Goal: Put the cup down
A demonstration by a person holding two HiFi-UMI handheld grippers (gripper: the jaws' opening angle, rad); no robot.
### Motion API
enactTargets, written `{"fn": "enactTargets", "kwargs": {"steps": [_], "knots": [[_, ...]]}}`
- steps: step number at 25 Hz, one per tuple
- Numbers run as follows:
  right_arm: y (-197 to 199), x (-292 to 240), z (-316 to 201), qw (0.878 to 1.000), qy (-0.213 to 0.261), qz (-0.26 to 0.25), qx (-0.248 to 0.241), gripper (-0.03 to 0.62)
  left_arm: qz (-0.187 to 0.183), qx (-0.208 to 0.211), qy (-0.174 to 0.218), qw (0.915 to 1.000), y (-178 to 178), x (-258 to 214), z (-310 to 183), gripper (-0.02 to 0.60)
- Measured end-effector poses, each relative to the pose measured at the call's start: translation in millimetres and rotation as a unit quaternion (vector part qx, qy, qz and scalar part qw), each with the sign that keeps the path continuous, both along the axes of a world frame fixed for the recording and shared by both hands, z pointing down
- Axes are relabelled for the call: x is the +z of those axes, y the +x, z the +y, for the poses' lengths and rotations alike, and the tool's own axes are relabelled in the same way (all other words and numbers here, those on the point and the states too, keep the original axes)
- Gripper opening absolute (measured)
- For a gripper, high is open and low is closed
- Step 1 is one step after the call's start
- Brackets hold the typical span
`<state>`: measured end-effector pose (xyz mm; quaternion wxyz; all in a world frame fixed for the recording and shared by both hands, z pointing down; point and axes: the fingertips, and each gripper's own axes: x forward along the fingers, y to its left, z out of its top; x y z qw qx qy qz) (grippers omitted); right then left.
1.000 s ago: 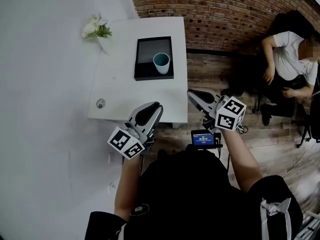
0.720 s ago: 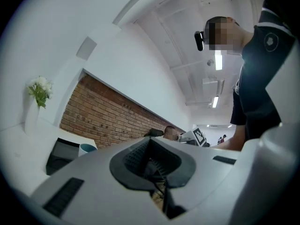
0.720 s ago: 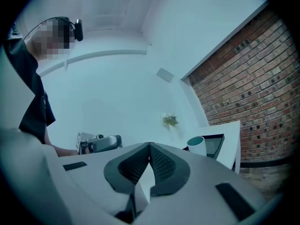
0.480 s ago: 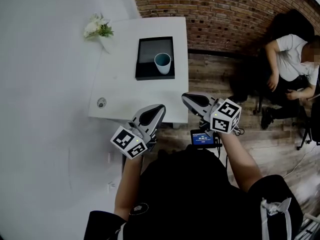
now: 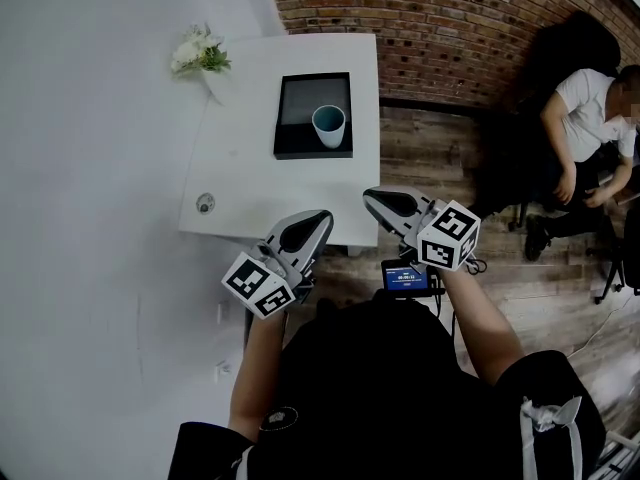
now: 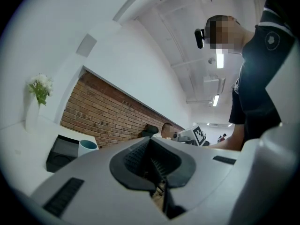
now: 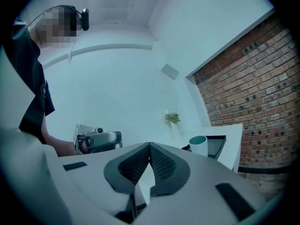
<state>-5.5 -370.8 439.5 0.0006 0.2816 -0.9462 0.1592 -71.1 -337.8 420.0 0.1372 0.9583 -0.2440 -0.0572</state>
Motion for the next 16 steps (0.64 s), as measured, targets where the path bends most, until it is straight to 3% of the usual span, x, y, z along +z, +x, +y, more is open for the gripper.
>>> {"fn": "enactTargets", "kwargs": {"steps": [16], "knots": [[9.6, 2.6, -7.1, 1.000, 0.010, 0.016, 0.020, 0.012, 0.010, 0.001, -0.006, 0.9999, 1.8, 0.0, -4.0, 0.008]]}}
